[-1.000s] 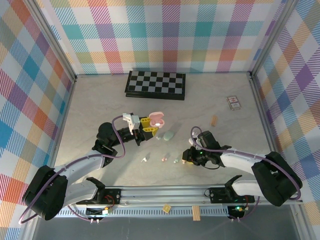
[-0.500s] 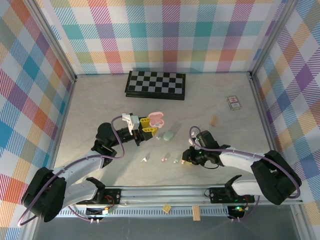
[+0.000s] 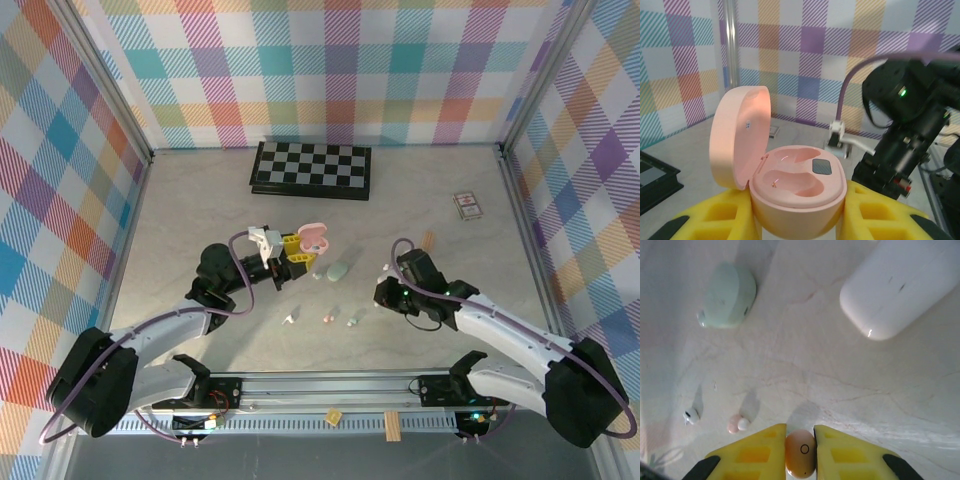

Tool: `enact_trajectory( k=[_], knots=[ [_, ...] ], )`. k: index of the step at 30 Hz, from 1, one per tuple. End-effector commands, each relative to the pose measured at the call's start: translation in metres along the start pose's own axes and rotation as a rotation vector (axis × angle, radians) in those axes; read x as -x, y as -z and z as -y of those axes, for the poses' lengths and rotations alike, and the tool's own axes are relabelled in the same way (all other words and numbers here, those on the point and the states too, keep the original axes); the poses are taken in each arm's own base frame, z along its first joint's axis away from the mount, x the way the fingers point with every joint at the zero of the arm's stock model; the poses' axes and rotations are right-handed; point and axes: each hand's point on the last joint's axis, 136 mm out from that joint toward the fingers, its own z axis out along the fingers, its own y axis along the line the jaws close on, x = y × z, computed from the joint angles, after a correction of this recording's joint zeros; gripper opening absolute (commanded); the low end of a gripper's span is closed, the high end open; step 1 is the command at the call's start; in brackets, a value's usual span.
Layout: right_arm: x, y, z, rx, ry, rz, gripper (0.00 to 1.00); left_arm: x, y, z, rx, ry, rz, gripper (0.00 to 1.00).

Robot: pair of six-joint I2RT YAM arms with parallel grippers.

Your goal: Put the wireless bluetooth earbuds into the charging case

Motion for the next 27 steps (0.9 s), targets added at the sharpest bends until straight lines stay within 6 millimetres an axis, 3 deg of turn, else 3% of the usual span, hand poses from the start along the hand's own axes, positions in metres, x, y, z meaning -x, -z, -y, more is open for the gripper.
enact_trajectory(
  k=[1,10,18,24,27],
  knots=[
    [0.010,0.014,0.024,-0.180,0.006,0.040,0.16,0.005,-0.006,-0.007,0.025,-0.058,0.007,0.29],
    [0.031,0.013,0.039,-0.360,0.023,0.082,0.15,-0.001,-0.019,-0.009,0.006,-0.060,-0.007,0.29],
    [0.038,0.007,0.040,-0.404,0.035,0.086,0.15,-0.004,-0.026,-0.011,-0.003,-0.053,0.000,0.28],
    [0.043,0.013,0.026,-0.334,0.059,0.106,0.16,-0.010,-0.031,-0.012,-0.013,-0.038,-0.003,0.28],
    [0.046,0.019,0.008,-0.257,0.111,0.112,0.16,-0.014,-0.034,-0.012,-0.027,-0.026,-0.003,0.28]
  ],
)
